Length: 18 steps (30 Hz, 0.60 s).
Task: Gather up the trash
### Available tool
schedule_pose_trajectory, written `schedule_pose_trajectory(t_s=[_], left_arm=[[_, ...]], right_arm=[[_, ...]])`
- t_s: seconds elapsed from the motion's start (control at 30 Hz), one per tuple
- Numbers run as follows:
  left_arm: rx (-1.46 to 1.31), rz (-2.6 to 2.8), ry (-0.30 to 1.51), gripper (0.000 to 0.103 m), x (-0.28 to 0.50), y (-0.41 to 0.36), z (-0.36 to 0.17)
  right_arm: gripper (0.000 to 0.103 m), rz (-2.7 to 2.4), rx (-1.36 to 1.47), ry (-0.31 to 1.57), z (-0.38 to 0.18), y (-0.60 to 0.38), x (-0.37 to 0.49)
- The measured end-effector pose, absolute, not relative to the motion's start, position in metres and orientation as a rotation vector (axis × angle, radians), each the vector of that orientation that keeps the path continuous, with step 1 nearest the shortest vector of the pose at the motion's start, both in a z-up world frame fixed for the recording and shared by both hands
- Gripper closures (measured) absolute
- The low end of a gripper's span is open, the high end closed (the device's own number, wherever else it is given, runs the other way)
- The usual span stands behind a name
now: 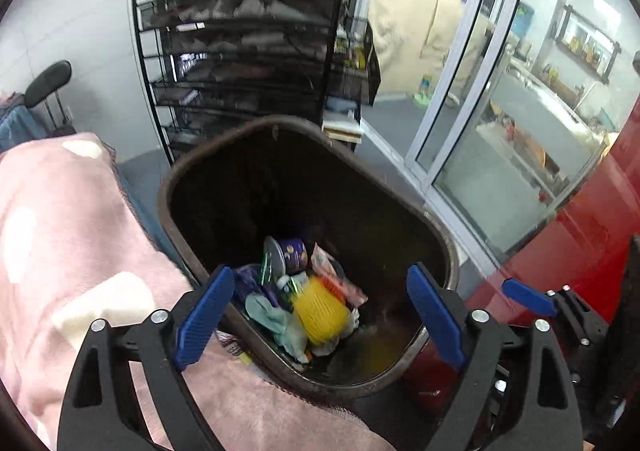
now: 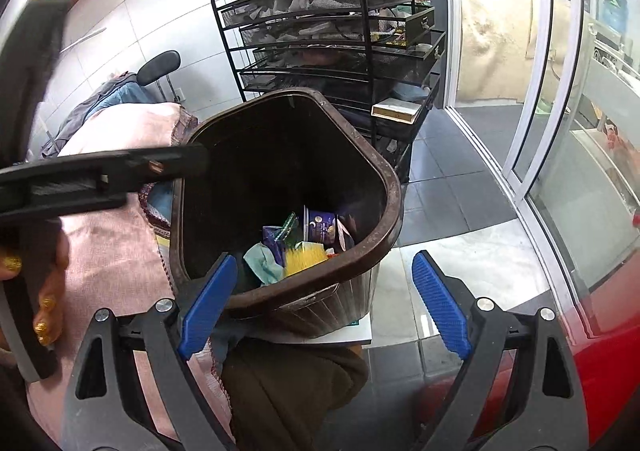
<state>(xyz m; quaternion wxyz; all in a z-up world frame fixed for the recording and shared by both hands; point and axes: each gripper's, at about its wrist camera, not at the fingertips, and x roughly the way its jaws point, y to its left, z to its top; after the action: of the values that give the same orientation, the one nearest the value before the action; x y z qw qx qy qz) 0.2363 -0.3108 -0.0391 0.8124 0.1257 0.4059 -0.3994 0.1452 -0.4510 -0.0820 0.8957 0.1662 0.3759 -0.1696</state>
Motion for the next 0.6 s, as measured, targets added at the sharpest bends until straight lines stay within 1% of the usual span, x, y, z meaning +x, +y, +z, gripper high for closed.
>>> schedule_pose_trajectory(t_s=[0.17,0.3,0.4,0.6], left_arm=[[0.175,-0.838,0.783,0.005,0.230,-0.285,-0.015],[0.152,-0.793,0.727,0.005,0.221,-0.264,-0.002],[0.143,-0.750,0.675,0.005,0.214,-0.246,0.008],[0.137,-0.594,0.585,0.005,0.202,-0.198,0.021]], right_arm=[[0.013,-0.361,0.338,0.774,-0.080,-0.450,0.145],[0.013,-0.360,0.329,0.757,-0.075,-0.445,0.146],[0.009,-0.362,0.315,0.737,-0.071,-0.441,0.145],[0.009,-0.359,0.283,0.709,-0.060,-0.429,0.148]])
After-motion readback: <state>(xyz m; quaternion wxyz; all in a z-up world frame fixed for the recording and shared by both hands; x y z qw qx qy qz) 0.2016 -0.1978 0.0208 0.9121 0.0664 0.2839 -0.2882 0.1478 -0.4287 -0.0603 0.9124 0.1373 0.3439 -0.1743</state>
